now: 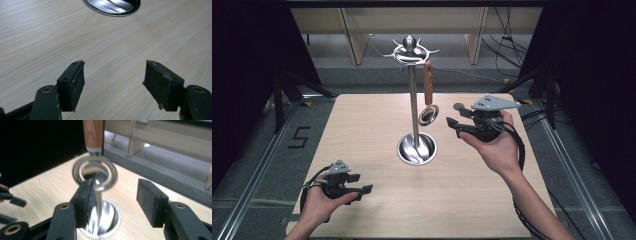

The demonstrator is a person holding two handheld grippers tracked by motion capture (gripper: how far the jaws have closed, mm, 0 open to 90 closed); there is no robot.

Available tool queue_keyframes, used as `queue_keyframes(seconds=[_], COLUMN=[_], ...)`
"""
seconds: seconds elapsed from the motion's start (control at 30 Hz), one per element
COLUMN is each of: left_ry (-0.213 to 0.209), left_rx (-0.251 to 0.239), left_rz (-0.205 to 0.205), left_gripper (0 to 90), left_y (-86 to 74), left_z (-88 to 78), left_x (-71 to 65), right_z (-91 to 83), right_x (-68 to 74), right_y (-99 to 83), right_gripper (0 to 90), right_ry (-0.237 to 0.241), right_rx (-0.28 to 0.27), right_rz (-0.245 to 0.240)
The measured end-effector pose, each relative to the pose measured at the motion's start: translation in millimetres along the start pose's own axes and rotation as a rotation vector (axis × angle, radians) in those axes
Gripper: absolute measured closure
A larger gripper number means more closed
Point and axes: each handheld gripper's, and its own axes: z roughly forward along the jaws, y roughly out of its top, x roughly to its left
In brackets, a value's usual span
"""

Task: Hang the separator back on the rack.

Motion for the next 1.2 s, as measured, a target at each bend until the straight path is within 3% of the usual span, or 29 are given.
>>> queue_keyframes(seconds=[0.1, 0.13, 0.23, 0.4, 0.6, 0.7, 0.77, 0.8, 0.9, 0.93, 0.97, 1.0, 1.07, 1.1, 1.13, 1.17, 1.2], left_ry=[-0.003, -0.006, 0.003, -0.003, 0.01, 0.001, 0.01, 0.006, 0.003, 0.006, 0.007, 0.007, 0.006, 0.006, 0.006, 0.003, 0.008], left_rx=[0.0, 0.002, -0.002, -0.004, 0.003, 0.001, 0.004, 0.004, 0.008, 0.008, 0.009, 0.009, 0.01, 0.011, 0.014, 0.012, 0.013], left_rz=[-0.003, 0.0, -0.003, -0.007, -0.009, -0.012, -0.009, -0.009, -0.005, -0.008, -0.009, -0.009, -0.009, -0.009, -0.008, -0.008, -0.01], left_gripper=[31.6, 31.6, 31.6, 31.6, 31.6, 31.6, 31.6, 31.6, 31.6, 31.6, 31.6, 31.6, 31.6, 31.6, 31.6, 31.6, 31.6], left_y=[-0.4, -0.4, -0.6, -0.9, -1.2, -1.5, -1.7, -1.7, -1.7, -1.6, -1.6, -1.6, -2.0, -2.1, -2.1, -2.3, -2.4], left_z=[0.1, -0.3, -0.5, -0.6, -0.5, -0.7, -0.4, -0.5, -0.1, 0.3, 0.3, 0.3, 0.6, 0.8, 1.0, 1.0, 0.9], left_x=[0.4, 0.9, 1.3, 1.8, 1.5, 1.6, 1.6, 1.5, 1.8, 1.6, 1.5, 1.5, 1.8, 2.0, 2.1, 2.1, 1.9], right_z=[-7.8, -9.8, -16.5, -24.6, -27.9, -31.0, -32.4, -32.9, -34.6, -33.3, -34.4, -34.3, -33.0, -32.0, -32.4, -31.1, -30.6], right_x=[-5.2, -5.3, -12.7, -22.1, -31.7, -36.5, -41.4, -42.8, -49.4, -51.7, -55.9, -54.9, -61.8, -61.1, -62.5, -66.5, -66.4], right_y=[-12.3, -17.3, -30.8, -53.7, -73.5, -87.1, -95.5, -100.4, -113.8, -118.0, -123.1, -126.1, -135.3, -140.6, -144.2, -148.9, -152.9], right_gripper=[46.9, 46.8, 46.6, 46.0, 45.8, 45.7, 45.7, 45.6, 45.6, 45.6, 45.6, 45.6, 45.6, 45.6, 45.6, 45.6, 45.6], right_ry=[-0.017, -0.022, -0.038, -0.059, -0.069, -0.081, -0.096, -0.093, -0.117, -0.117, -0.126, -0.125, -0.137, -0.144, -0.144, -0.142, -0.152], right_rx=[0.015, 0.019, 0.038, 0.088, 0.12, 0.147, 0.149, 0.158, 0.188, 0.172, 0.201, 0.218, 0.22, 0.226, 0.254, 0.246, 0.254], right_rz=[-0.003, 0.02, 0.019, 0.06, 0.088, 0.135, 0.124, 0.148, 0.161, 0.157, 0.145, 0.182, 0.154, 0.194, 0.199, 0.172, 0.182])
